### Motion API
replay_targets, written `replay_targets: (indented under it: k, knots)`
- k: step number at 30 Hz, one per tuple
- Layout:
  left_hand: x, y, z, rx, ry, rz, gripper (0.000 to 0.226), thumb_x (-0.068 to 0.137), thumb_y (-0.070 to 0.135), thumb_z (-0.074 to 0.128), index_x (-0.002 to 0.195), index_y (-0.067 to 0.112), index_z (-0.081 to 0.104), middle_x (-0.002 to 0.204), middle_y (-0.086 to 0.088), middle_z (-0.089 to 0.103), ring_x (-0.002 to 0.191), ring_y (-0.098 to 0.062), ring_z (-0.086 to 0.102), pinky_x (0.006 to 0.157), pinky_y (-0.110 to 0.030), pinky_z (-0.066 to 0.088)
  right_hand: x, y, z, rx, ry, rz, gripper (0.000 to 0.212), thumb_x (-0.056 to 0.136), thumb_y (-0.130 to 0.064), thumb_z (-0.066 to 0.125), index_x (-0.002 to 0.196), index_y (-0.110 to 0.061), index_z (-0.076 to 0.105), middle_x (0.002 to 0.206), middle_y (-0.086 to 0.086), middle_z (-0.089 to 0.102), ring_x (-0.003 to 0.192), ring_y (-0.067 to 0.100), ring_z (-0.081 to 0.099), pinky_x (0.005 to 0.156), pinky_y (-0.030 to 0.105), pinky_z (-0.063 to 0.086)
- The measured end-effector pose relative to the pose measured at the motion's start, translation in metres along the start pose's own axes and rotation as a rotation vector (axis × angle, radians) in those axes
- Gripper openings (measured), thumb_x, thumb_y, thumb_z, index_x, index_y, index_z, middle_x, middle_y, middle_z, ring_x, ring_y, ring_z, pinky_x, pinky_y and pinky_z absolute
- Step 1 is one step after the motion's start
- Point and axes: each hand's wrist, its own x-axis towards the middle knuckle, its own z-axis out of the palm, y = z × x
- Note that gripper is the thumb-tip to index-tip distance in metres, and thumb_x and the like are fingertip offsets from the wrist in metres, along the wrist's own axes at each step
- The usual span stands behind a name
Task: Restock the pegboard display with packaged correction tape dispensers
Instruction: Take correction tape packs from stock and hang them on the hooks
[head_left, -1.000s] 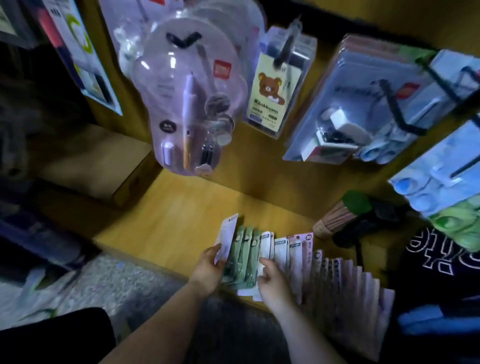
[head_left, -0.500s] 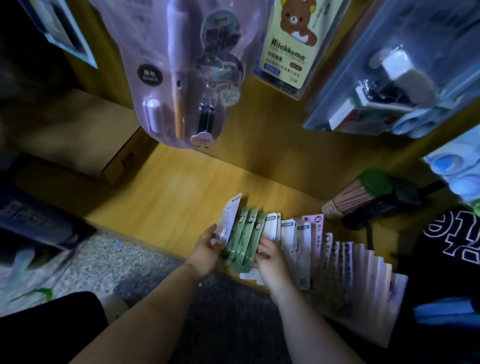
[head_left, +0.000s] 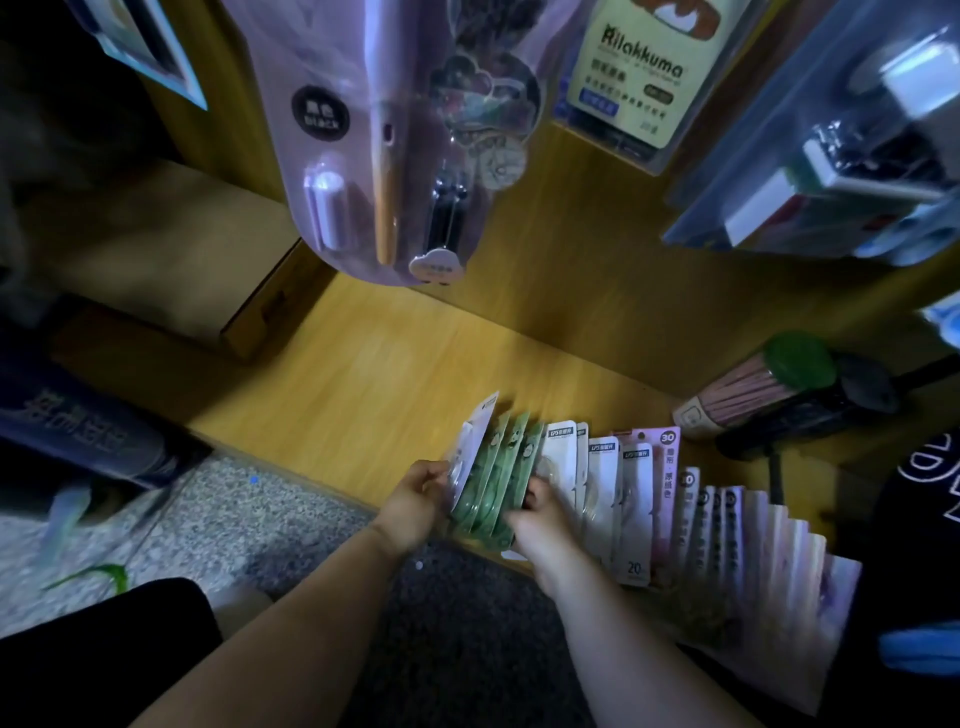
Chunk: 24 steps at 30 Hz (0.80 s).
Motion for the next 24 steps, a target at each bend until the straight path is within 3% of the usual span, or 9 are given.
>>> replay_targets:
  k: [4, 6, 8, 11, 13, 16, 20, 24]
  knots:
    - [-0.009, 0.006, -0.001, -0.006, 0.052, 0.035, 0.01, 0.094, 0.002, 0.035, 0.093, 0.007, 0.043, 0.071, -0.003, 0.045, 0.057, -0.015, 0.039, 0.038, -0.012, 0.036, -0.008, 0.0, 0.0, 0.048, -0.011, -0.035, 0.037, 0.089, 0.001, 0.046, 0.121, -0.017, 0.049, 0.098, -0.003, 0.056, 0.078, 0.01, 0.052, 0.058, 0.018, 0.043]
    - [-0.019, 0.012, -0.004, -0.012, 0.066, 0.095, 0.012, 0.093, 0.006, 0.042, 0.084, 0.011, 0.047, 0.073, -0.001, 0.049, 0.059, -0.014, 0.042, 0.043, -0.015, 0.039, -0.012, -0.002, 0.0, 0.115, -0.035, -0.039, 0.038, 0.09, -0.002, 0.047, 0.124, -0.018, 0.047, 0.108, 0.001, 0.059, 0.088, 0.015, 0.054, 0.073, 0.029, 0.051]
    - [-0.028, 0.018, -0.011, -0.037, 0.08, 0.13, 0.014, 0.092, 0.01, 0.048, 0.08, 0.017, 0.05, 0.075, 0.0, 0.053, 0.063, -0.013, 0.045, 0.052, -0.022, 0.041, -0.02, -0.006, 0.002, 0.167, -0.083, -0.057, 0.041, 0.09, -0.002, 0.047, 0.126, -0.02, 0.045, 0.11, 0.0, 0.058, 0.096, 0.018, 0.055, 0.093, 0.042, 0.047]
    - [-0.055, 0.035, -0.019, -0.045, 0.133, 0.221, 0.005, 0.09, 0.013, 0.052, 0.086, 0.014, 0.055, 0.078, 0.003, 0.057, 0.066, -0.01, 0.05, 0.058, -0.02, 0.042, -0.042, -0.016, 0.001, 0.251, -0.137, -0.126, 0.035, 0.088, 0.0, 0.048, 0.116, -0.021, 0.051, 0.106, -0.001, 0.059, 0.108, 0.022, 0.055, 0.101, 0.043, 0.042]
    - [-0.075, 0.045, -0.021, -0.066, 0.159, 0.291, 0.007, 0.09, 0.01, 0.051, 0.087, 0.009, 0.057, 0.074, 0.0, 0.056, 0.064, -0.012, 0.05, 0.052, -0.012, 0.044, -0.063, -0.025, -0.001, 0.321, -0.176, -0.151, 0.03, 0.087, 0.005, 0.046, 0.097, -0.023, 0.053, 0.095, -0.002, 0.062, 0.1, 0.021, 0.06, 0.092, 0.041, 0.049]
    - [-0.107, 0.06, -0.021, -0.067, 0.245, 0.399, 0.014, 0.089, 0.009, 0.051, 0.078, 0.008, 0.058, 0.078, -0.01, 0.054, 0.064, -0.016, 0.05, 0.045, -0.006, 0.041, -0.1, -0.036, -0.006, 0.398, -0.226, -0.194, 0.034, 0.086, 0.013, 0.039, 0.088, -0.017, 0.053, 0.079, -0.006, 0.062, 0.073, 0.01, 0.059, 0.057, 0.022, 0.051]
    - [-0.161, 0.075, -0.018, -0.033, 0.388, 0.554, 0.019, 0.083, 0.004, 0.059, 0.067, 0.014, 0.057, 0.08, -0.009, 0.057, 0.072, -0.018, 0.051, 0.048, -0.002, 0.038, -0.154, -0.045, -0.016, 0.43, -0.268, -0.262, 0.043, 0.085, 0.019, 0.032, 0.081, -0.019, 0.053, 0.079, -0.002, 0.061, 0.072, 0.012, 0.059, 0.061, 0.025, 0.049]
    - [-0.219, 0.083, -0.019, -0.16, 0.389, 0.604, 0.025, 0.077, -0.002, 0.064, 0.078, 0.019, 0.05, 0.078, 0.0, 0.051, 0.077, -0.018, 0.048, 0.051, -0.004, 0.042, -0.206, -0.044, -0.032, 0.421, -0.31, -0.354, 0.047, 0.084, 0.022, 0.03, 0.085, -0.017, 0.055, 0.08, 0.002, 0.063, 0.073, 0.013, 0.061, 0.059, 0.023, 0.052]
